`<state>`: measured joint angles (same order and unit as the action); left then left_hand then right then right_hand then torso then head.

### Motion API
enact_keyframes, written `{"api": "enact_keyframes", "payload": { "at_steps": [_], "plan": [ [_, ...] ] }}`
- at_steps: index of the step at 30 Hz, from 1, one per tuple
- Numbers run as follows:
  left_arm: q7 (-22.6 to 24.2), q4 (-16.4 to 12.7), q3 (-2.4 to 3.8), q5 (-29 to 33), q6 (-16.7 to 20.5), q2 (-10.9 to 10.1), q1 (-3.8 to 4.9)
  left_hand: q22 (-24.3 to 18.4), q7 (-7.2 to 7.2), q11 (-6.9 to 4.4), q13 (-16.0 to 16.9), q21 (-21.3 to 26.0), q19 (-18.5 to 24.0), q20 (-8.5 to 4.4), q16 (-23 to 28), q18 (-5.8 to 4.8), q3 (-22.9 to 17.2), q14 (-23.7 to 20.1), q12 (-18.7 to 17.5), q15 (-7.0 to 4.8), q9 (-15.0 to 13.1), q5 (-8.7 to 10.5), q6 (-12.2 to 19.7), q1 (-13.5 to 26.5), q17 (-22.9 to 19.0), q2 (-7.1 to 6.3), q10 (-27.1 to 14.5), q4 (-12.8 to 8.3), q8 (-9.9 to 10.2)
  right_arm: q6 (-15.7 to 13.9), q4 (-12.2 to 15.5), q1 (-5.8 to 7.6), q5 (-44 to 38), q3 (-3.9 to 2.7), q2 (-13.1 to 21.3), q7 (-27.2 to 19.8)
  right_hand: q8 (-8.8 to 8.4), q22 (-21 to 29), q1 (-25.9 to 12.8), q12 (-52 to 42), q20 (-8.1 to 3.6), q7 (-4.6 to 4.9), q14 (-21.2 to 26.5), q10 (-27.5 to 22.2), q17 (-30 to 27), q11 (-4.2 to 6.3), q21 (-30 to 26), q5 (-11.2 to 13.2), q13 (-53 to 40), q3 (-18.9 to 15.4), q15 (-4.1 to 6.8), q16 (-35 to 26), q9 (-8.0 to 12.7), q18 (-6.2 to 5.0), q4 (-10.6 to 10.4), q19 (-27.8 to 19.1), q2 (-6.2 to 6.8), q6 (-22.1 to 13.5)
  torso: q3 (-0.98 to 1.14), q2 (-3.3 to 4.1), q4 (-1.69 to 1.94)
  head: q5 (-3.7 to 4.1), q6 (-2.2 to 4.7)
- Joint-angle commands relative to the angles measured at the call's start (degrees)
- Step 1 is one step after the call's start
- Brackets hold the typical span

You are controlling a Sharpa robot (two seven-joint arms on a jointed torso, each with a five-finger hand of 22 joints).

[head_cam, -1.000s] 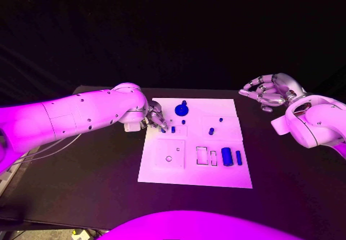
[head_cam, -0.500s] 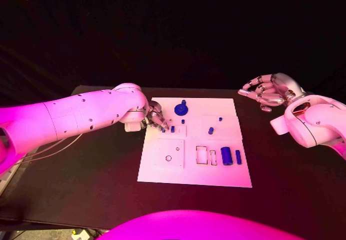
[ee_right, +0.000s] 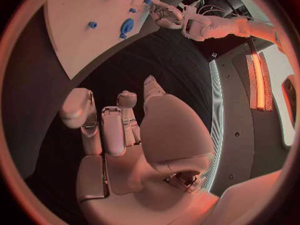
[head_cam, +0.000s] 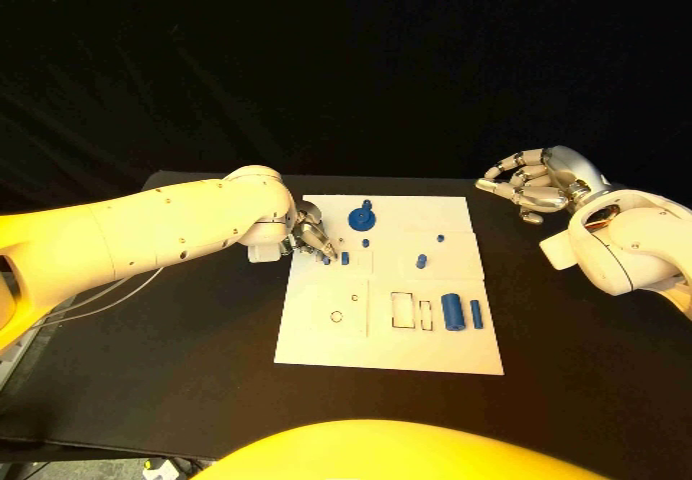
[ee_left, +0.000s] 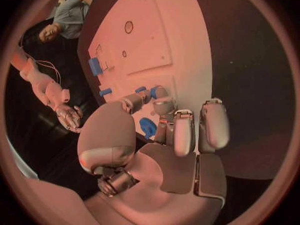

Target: Assemble the parts on the task board

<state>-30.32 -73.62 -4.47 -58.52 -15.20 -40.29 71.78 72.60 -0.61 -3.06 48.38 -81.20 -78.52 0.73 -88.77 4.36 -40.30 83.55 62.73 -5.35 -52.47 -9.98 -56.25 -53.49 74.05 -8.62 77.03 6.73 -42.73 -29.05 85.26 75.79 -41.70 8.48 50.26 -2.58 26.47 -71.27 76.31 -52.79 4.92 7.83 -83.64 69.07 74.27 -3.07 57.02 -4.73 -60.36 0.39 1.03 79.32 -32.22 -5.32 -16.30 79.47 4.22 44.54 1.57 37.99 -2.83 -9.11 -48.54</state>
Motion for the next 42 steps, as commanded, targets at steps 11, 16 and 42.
{"api": "enact_keyframes", "payload": {
  "at_steps": [11, 16, 42],
  "plan": [
    [0.11, -0.33, 0.16, -0.57, 0.59, -0.61, -0.17, 0.59, 0.65, -0.55, -0.61, -0.3, -1.27, -0.29, -0.77, -0.62, 9.9, 6.22, 0.44, -0.76, -1.25, -0.9, -1.15, 2.19, 15.18, -1.23, 0.63, 5.53, 0.47, 0.23, 0.04, -0.12, -0.07, -0.01, 0.07, -0.29, -1.03, 0.4, -0.55, 0.54, -0.21, -0.2, -2.25, -1.89, 1.13, 0.13, -0.76, 0.51, 0.41, -2.41, 0.26, -0.84, -0.82, -1.05, -0.22, -0.92, -1.16, -0.08, -0.03, 0.0, 0.01, 0.07, 0.16],
    [0.2, -0.63, 0.33, -0.58, 1.05, -0.86, -0.17, 0.46, 0.68, -0.57, -0.74, -0.19, -1.2, -0.31, -0.73, -0.58, 12.17, 6.2, 0.49, -0.78, -1.37, -0.63, -1.07, 1.77, 15.11, -1.47, 0.5, 7.19, 0.59, 0.26, 0.03, -0.16, -0.07, -0.01, 0.09, -0.33, -1.03, 0.4, -0.55, 0.54, -0.21, -0.2, -2.25, -1.89, 1.13, 0.13, -0.76, 0.51, 0.41, -2.41, 0.26, -0.84, -0.82, -1.05, -0.22, -0.92, -1.16, -0.08, -0.01, -0.01, 0.03, 0.12, 0.18],
    [1.21, -2.77, 0.41, 1.59, 5.02, -2.71, -0.4, -3.96, -1.66, 1.39, -6.89, 2.72, 1.66, 0.91, 1.68, 0.32, 17.36, 5.02, -3.53, 0.68, 1.97, -1.29, 2.73, -5.11, 11.3, -1.7, -3.73, 9.69, 7.15, 0.35, 0.0, -0.22, -0.07, -0.01, 0.23, -0.19, -1.05, 0.37, -0.66, 0.46, -0.22, -0.21, -2.3, -1.78, 1.24, 0.13, -0.68, 0.52, 0.43, -2.53, 0.27, -0.8, -0.84, -1.02, -0.24, -0.82, -1.19, -0.09, -0.03, -0.01, 0.06, 0.24, 0.28]
  ]
}}
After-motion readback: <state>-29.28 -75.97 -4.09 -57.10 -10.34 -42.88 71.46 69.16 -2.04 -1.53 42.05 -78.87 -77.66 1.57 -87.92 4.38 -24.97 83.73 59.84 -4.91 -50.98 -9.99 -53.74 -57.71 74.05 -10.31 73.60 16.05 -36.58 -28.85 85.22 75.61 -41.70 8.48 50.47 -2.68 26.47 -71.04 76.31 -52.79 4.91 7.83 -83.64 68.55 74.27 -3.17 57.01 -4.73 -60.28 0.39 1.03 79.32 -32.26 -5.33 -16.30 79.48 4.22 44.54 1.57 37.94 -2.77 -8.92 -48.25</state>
